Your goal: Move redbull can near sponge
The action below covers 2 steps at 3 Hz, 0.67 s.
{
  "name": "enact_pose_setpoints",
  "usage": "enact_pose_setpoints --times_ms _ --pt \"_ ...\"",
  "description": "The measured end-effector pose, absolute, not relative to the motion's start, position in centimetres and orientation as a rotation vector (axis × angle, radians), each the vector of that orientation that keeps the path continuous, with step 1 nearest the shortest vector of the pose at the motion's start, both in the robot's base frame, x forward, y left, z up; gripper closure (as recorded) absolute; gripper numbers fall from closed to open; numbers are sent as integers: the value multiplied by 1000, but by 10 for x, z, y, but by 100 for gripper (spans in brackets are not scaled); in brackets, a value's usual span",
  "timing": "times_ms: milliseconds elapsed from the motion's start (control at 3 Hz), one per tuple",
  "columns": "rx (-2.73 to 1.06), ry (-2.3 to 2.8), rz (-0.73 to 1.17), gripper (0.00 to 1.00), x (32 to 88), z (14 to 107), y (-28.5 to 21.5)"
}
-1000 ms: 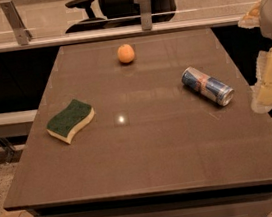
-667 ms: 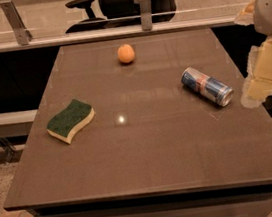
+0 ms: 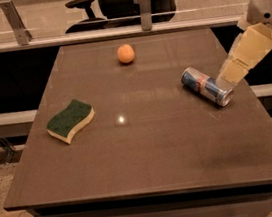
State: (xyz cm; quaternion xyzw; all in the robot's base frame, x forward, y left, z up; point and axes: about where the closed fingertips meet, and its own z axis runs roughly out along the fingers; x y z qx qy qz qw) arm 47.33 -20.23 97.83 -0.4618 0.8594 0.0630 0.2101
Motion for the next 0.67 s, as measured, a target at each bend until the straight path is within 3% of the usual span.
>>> enact_pose_setpoints --times_ms 667 --pt "-916 2604 240 0 490 969 -201"
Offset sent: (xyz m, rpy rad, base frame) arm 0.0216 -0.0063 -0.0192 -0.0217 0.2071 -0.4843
